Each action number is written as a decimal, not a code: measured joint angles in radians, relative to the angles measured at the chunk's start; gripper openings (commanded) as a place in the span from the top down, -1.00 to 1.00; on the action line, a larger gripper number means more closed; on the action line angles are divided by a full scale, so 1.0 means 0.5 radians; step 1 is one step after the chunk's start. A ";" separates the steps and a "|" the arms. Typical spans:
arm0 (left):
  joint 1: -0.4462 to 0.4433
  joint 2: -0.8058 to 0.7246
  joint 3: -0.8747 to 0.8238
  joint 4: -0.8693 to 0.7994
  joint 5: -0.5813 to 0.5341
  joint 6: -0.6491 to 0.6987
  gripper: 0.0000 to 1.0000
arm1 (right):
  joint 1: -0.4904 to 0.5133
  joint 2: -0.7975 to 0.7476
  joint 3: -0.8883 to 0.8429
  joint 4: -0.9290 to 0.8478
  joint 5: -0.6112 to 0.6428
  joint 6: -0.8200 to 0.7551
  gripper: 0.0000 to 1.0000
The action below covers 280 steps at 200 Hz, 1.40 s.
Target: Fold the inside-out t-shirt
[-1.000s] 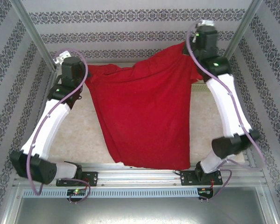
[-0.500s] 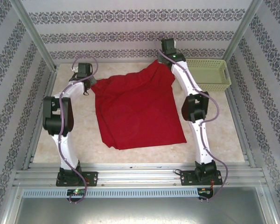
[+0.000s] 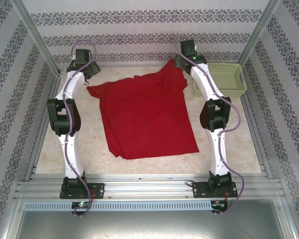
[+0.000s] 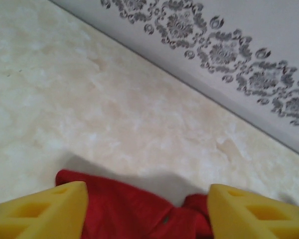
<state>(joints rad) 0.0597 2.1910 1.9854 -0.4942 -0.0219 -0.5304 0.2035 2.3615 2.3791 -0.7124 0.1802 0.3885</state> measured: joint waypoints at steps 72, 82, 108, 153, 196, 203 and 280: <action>-0.457 -1.078 -1.395 0.080 0.162 -0.138 -0.48 | 0.179 -1.229 -1.865 0.293 -0.226 0.236 -0.48; -0.536 -1.146 -1.545 0.125 0.201 -0.161 -0.48 | 0.212 -1.321 -2.082 0.345 -0.255 0.310 -0.48; -0.613 -1.249 -1.938 0.200 0.281 -0.217 -0.47 | 0.284 -1.435 -2.561 0.447 -0.343 0.490 -0.47; -0.613 -1.292 -2.311 0.257 0.350 -0.264 -0.29 | 0.306 -1.521 -2.982 0.536 -0.359 0.798 -0.47; -0.539 -1.283 -2.378 0.352 0.410 -0.263 0.00 | 0.376 -1.723 -3.278 0.703 -0.341 1.128 -0.45; -0.504 -1.283 -2.396 0.374 0.413 -0.262 0.06 | 0.403 -1.753 -3.313 0.728 -0.335 1.176 -0.43; -0.364 -1.664 -2.554 0.292 0.351 -0.209 -0.10 | 0.623 -2.102 -3.445 0.545 -0.156 1.338 -0.45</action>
<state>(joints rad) -0.1223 1.3590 0.7082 -0.3481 0.1535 -0.6350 0.5152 1.3106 0.6563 -0.4400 0.1020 1.0576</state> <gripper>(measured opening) 0.503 0.721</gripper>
